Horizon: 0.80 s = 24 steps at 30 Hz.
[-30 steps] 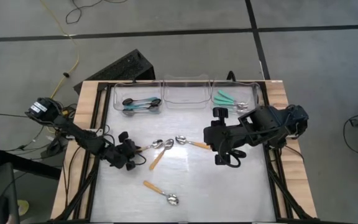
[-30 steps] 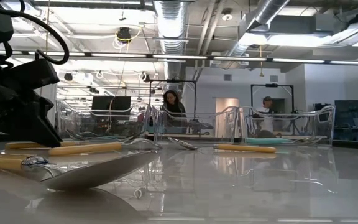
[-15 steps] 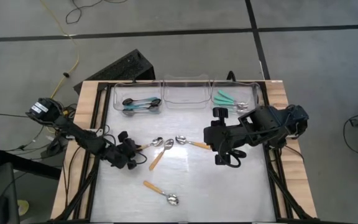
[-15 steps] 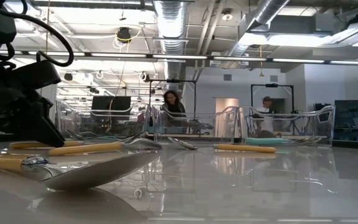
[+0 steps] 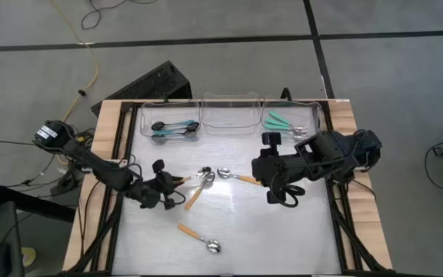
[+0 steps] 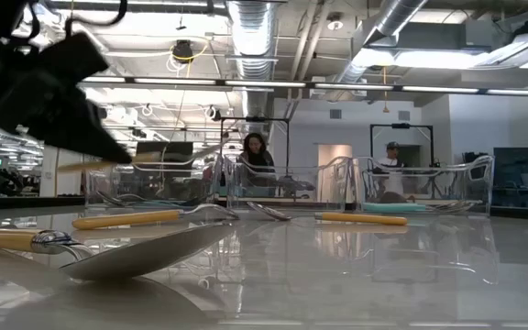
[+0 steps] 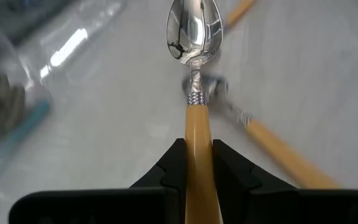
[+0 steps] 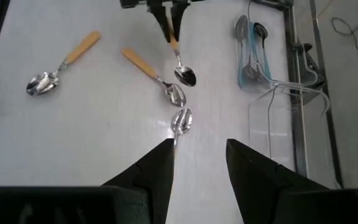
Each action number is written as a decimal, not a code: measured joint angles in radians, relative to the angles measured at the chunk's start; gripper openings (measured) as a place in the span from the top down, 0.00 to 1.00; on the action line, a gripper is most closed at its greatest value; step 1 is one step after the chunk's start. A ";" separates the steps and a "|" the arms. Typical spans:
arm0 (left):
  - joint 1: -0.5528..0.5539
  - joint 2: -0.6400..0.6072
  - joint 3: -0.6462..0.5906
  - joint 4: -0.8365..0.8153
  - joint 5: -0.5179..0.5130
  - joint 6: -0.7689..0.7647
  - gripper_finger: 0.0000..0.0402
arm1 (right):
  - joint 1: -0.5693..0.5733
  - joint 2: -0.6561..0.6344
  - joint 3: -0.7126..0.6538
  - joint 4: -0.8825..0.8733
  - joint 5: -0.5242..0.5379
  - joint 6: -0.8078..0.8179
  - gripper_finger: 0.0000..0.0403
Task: Sort silverware by color (type)
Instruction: Put the middle left yellow spoon into the top center transparent bin
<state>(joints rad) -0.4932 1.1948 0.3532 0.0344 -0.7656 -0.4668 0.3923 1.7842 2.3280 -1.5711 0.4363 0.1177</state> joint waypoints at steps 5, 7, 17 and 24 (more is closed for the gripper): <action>0.037 -0.084 0.039 -0.008 -0.002 0.148 0.91 | 0.018 -0.086 -0.020 0.002 0.010 0.011 0.58; 0.047 -0.131 0.047 -0.008 -0.002 0.200 0.91 | 0.026 -0.159 -0.076 0.001 0.041 0.037 0.59; 0.090 -0.356 0.050 -0.021 -0.002 0.351 0.99 | 0.032 -0.719 -0.742 0.124 0.276 0.497 0.63; 0.107 -0.412 0.051 -0.035 0.034 0.387 0.99 | 0.032 -0.941 -1.205 0.643 0.213 0.455 0.63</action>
<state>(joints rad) -0.3866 0.7826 0.4038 -0.0001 -0.7316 -0.0799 0.4248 0.8435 1.1231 -0.9279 0.6489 0.5730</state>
